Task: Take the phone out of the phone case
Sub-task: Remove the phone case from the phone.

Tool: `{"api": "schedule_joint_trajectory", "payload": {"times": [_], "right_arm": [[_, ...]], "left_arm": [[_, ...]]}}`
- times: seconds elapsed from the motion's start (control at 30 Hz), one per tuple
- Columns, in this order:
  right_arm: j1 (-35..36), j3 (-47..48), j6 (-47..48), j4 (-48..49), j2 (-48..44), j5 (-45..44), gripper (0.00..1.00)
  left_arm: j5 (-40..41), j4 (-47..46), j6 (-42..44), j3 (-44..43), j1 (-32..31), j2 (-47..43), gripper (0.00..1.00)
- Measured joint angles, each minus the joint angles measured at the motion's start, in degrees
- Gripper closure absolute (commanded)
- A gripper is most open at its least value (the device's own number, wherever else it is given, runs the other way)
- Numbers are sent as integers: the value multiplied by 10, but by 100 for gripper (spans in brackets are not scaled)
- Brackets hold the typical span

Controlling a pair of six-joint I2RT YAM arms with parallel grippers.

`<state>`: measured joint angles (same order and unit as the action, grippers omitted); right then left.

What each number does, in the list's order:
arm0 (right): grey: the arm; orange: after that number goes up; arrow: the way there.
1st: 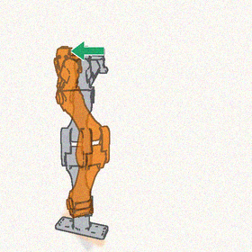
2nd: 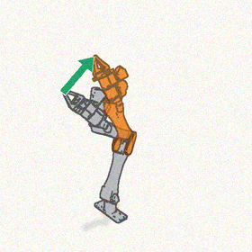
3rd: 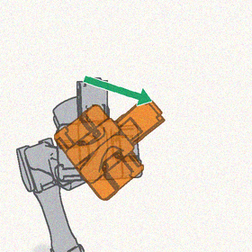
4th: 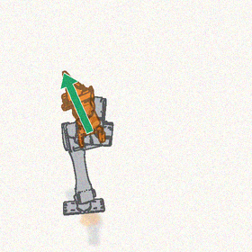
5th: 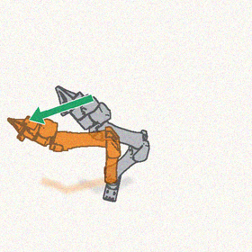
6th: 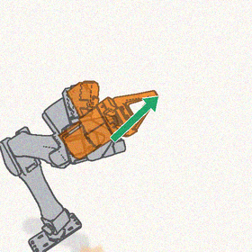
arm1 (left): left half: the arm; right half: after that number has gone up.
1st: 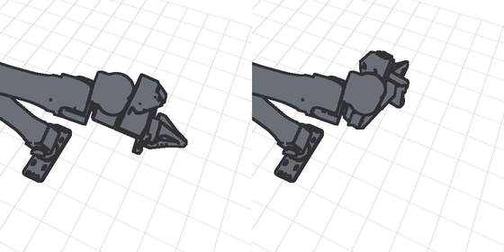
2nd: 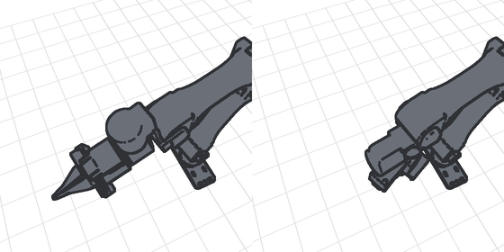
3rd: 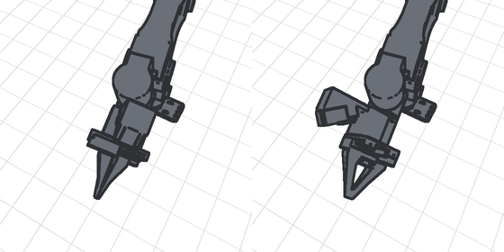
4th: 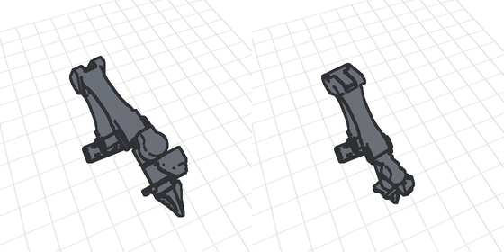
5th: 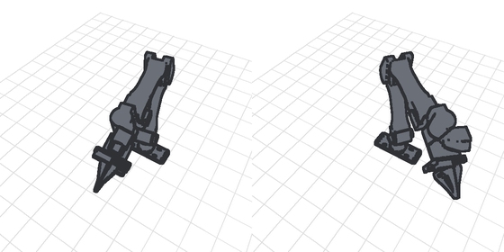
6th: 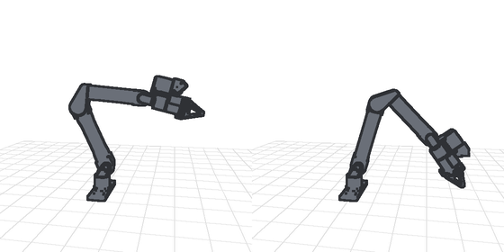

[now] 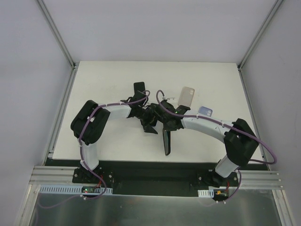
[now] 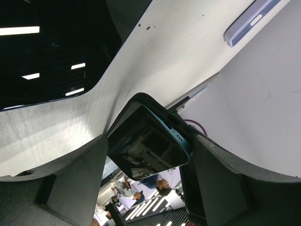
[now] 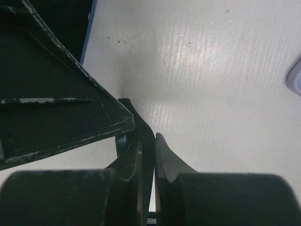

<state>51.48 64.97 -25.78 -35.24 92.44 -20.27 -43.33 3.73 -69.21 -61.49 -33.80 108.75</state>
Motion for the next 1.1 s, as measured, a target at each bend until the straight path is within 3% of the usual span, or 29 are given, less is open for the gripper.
{"api": "schedule_joint_trajectory", "payload": {"times": [0.4, 1.1], "right_arm": [[22, 34, 34, -32, 30, -34, 99], [37, 75, 152, -49, 73, -77, 99]], "left_arm": [[2, 30, 22, -19, 0, 0, 48], [0, 50, 42, -38, 2, 9, 46]]}}
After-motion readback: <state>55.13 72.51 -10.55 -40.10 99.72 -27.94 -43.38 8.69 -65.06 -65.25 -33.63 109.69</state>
